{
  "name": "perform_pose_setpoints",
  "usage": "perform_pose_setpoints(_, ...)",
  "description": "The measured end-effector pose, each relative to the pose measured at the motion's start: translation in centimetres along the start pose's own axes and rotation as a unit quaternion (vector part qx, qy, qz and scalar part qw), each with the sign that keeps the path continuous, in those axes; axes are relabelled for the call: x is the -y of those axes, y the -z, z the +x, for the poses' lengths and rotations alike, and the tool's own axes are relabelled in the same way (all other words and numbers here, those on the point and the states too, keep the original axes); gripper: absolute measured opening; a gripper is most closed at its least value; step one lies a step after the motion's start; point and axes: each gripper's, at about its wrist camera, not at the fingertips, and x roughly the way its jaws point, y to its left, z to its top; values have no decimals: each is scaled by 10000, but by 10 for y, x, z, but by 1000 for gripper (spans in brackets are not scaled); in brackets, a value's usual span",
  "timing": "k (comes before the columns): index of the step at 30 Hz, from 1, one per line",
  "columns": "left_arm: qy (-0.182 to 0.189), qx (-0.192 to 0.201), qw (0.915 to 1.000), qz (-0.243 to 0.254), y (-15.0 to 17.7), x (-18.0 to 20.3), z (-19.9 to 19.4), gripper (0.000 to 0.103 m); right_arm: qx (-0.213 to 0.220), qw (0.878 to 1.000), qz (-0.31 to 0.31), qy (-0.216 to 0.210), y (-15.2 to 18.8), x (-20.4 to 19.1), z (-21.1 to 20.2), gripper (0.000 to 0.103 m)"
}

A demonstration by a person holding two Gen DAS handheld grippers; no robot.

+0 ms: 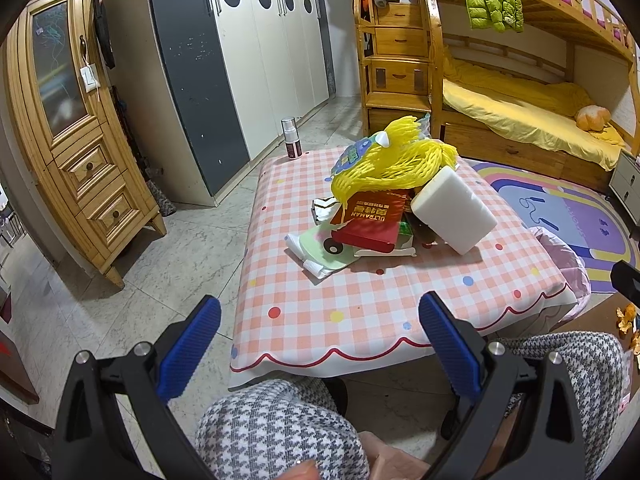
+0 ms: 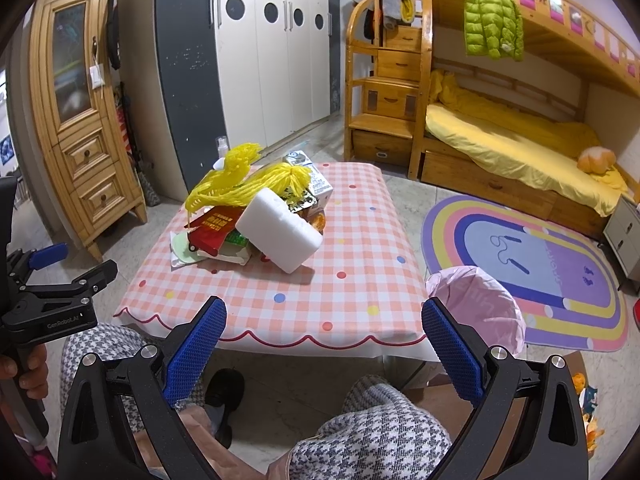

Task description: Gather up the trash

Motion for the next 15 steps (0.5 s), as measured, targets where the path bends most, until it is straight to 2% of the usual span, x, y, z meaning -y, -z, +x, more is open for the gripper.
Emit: perform_pose_setpoints(15,-36,-44,10000,-19,-1,0,9,96,-16,10000,-50,-47,-2,2,6,97)
